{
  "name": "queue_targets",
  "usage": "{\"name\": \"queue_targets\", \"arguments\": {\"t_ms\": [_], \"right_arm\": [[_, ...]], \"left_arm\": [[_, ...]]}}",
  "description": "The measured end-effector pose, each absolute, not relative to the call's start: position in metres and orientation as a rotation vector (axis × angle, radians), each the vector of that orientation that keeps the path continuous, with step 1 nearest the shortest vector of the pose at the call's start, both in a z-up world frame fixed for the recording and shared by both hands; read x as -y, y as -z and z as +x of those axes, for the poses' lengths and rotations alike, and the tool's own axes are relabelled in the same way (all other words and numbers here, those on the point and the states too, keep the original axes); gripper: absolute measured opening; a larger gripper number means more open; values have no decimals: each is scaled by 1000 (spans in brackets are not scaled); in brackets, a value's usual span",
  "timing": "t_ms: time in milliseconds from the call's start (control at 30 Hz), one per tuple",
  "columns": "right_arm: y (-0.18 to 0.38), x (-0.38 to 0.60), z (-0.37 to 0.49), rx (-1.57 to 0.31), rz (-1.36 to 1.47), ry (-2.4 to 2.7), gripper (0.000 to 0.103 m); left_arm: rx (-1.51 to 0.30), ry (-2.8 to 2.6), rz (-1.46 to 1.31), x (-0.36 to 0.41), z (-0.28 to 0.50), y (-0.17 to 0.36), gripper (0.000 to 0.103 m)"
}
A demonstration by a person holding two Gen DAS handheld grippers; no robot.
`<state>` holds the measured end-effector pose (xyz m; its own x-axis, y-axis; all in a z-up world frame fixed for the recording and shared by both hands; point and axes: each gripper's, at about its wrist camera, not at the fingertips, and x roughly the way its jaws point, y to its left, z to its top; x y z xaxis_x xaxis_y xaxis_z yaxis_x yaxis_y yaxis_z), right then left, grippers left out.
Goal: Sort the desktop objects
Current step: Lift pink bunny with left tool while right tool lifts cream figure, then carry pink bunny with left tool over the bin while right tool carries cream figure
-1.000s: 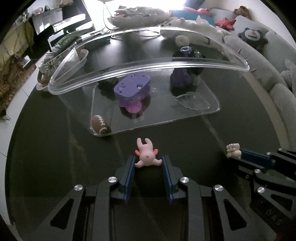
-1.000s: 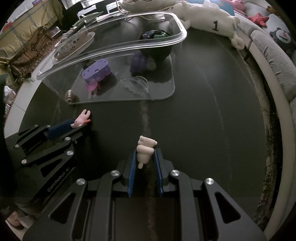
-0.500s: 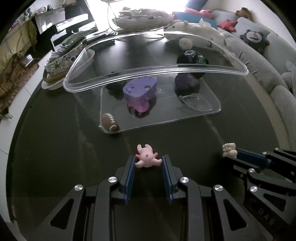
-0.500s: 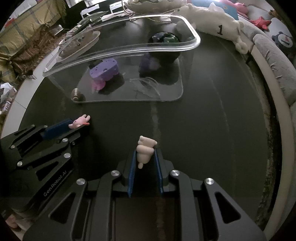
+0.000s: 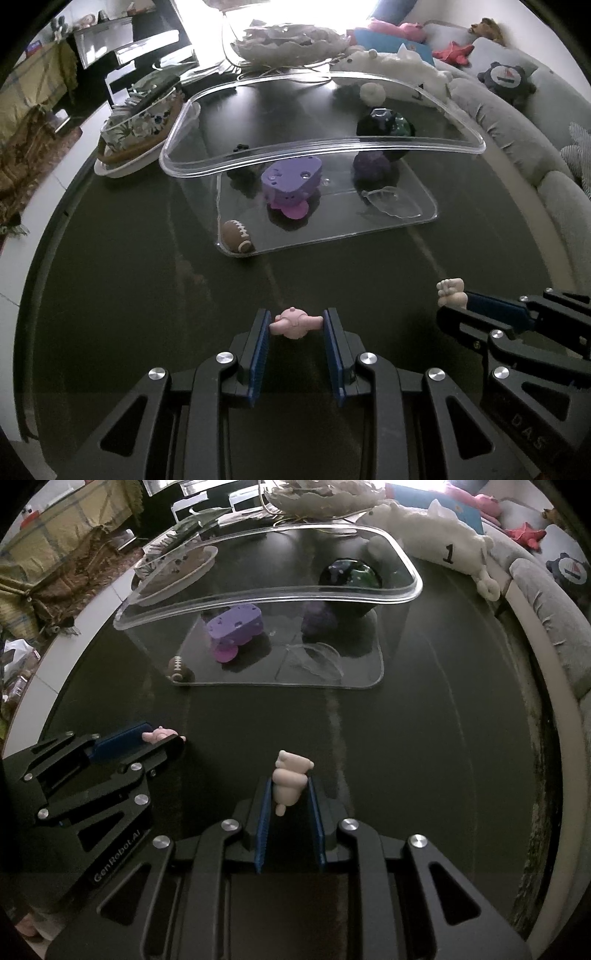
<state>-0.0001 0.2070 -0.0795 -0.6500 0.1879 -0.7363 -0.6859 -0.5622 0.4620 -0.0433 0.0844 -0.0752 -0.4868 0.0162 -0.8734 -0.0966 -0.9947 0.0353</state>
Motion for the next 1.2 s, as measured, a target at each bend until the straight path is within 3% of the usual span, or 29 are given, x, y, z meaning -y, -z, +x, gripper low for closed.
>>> {"name": "queue_targets", "arguments": {"t_ms": [333,1200], "right_arm": [[58,-191,11,-995,-826,-2249,18],[5,-181,9,-879,-719,-2292,18]], "left_arm": [[-36,-2674,-1537,-70,-30,59,26],[-73,-2731,-1381,-48,-9,2,26]]}}
